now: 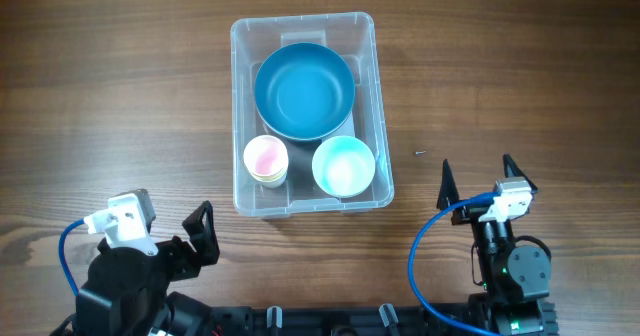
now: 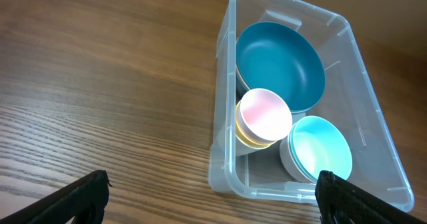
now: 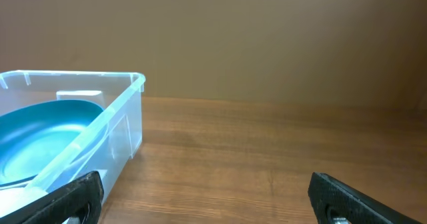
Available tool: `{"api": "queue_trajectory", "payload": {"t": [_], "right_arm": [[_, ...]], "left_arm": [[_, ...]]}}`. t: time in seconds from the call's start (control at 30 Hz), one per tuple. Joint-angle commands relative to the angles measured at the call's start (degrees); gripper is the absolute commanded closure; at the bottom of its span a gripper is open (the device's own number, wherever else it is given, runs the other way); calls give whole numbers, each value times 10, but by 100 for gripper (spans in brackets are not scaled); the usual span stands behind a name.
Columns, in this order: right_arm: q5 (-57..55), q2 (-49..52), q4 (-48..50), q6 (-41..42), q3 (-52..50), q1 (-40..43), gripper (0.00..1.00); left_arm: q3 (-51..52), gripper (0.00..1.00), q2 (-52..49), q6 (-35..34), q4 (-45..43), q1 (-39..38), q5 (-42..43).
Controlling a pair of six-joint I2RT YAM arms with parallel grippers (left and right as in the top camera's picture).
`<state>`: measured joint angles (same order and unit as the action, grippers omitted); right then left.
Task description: Pack container
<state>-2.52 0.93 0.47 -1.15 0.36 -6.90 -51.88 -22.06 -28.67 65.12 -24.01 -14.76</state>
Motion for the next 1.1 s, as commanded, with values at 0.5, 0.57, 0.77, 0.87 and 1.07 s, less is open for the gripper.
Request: {"api": "queue_trajectory", "payload": {"t": [0.5,0.57,0.77,0.87,1.07], "right_arm": [[11,0,1,-2,-1,3,0],[11,0,1,-2,-1,3,0],[11,0,1,-2,-1,3,0],[11,0,1,-2,-1,3,0],[11,0,1,-2,-1,3,0]], "left_arm": [[6,0,3,0,-13,31,-39],[32,0,3,90,-100,103,0],[229,0,47,287,-433,275,197],[315,0,113,287,-513,278,197],[422,0,190,311,-615,278,218]]}}
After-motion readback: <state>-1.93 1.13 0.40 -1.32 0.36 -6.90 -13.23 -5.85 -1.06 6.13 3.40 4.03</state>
